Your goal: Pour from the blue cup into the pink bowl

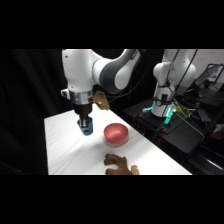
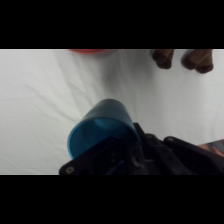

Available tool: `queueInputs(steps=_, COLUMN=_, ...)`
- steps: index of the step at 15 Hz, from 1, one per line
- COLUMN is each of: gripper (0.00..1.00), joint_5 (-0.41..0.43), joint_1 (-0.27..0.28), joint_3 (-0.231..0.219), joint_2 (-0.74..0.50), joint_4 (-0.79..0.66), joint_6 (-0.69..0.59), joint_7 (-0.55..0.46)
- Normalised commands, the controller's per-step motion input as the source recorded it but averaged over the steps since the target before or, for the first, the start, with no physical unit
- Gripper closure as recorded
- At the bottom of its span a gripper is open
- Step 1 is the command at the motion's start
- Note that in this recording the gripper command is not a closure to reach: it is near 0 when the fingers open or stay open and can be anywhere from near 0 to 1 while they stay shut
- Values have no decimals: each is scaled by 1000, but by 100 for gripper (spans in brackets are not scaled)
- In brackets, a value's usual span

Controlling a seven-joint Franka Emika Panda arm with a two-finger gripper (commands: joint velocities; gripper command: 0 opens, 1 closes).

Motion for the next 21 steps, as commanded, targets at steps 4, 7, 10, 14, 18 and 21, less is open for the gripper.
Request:
queueInputs(steps=4, gripper=14, joint_5=432, joint_1=-158, joint_3=262, joint_2=-708, joint_4=-750, joint_6=33, joint_7=-387)
queueInputs(steps=7, gripper=14, joint_5=531, joint_1=-192, joint_3=156, joint_2=-690, joint_4=-749, joint_6=38, joint_7=-559)
queueInputs(steps=10, gripper=14, joint_5=813, joint_1=-196, joint_3=46, joint_2=-599, joint_4=-588, joint_6=-72, joint_7=-890)
queueInputs(steps=14, gripper=14, joint_5=830, joint_1=-141, joint_3=-132, joint_2=-341, joint_4=-231, joint_6=-318, joint_7=-992)
queueInputs(steps=18, gripper=15, joint_5=647, joint_1=-200, joint_3=-216, joint_2=51, joint_4=51, joint_6=-498, joint_7=-980)
queueInputs(steps=21, gripper=15, joint_5=480, joint_1=-244, joint_3=-163, joint_2=258, joint_4=244, joint_6=-656, joint_7=-768)
